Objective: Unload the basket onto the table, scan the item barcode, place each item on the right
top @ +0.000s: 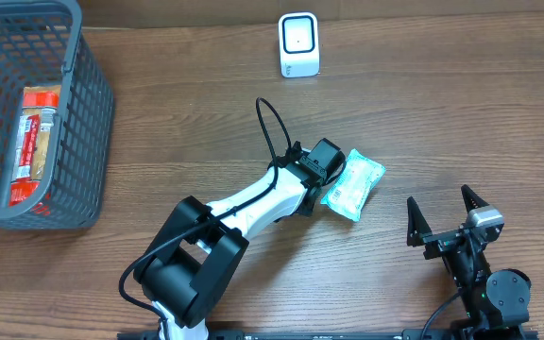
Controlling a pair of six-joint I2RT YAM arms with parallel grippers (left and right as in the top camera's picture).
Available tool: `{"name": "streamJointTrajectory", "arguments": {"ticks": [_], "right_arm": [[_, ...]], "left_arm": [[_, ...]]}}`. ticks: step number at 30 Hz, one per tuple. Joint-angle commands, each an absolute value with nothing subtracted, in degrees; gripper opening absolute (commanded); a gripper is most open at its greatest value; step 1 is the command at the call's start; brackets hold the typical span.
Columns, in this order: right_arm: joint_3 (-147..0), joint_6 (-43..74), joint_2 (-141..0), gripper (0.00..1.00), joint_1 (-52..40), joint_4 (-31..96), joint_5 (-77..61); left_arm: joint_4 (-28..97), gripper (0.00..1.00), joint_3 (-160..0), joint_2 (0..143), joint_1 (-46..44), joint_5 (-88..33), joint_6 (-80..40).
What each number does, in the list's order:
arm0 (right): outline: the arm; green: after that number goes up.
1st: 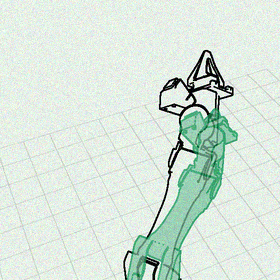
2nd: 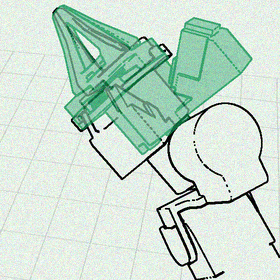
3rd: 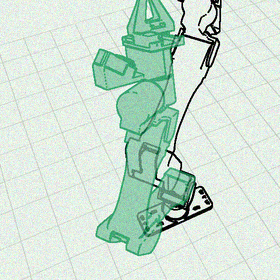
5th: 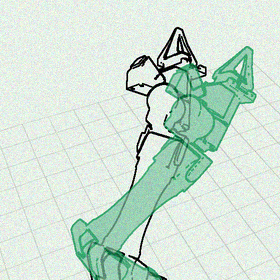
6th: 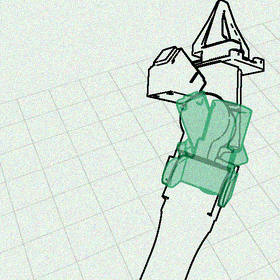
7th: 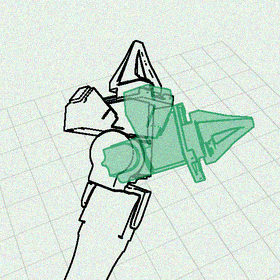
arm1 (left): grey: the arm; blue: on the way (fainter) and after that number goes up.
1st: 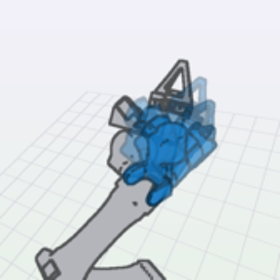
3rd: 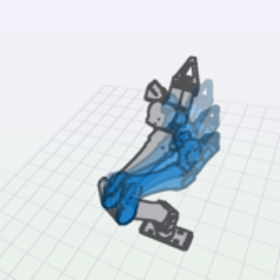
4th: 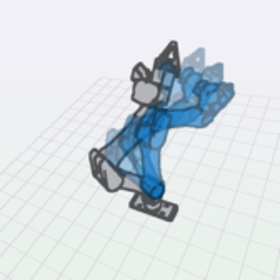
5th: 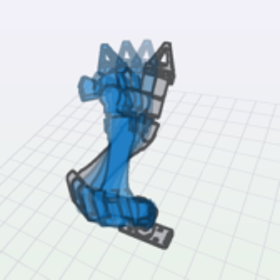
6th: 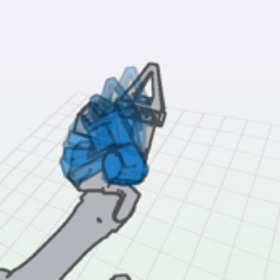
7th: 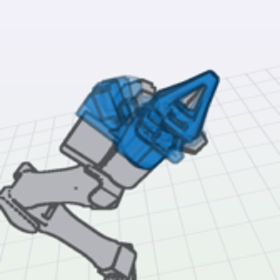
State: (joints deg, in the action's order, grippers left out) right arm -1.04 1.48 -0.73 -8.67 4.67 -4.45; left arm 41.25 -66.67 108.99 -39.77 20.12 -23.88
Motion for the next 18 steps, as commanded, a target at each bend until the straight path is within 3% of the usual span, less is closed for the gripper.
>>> {"name": "streamJointTrajectory", "arguments": {"ticks": [1,18], "right_arm": [[-0.45,1.23,-0.23,1.0,-8.49,4.43,-4.16],[-0.45,1.23,-0.23,1.0,-8.49,4.43,-4.16]], "left_arm": [[41.32,0.05,-66.74,109.73,-39.94,19.49,-24.91],[43.66,0.16,-70.65,109.71,-40.53,18.13,-24.67]]}}
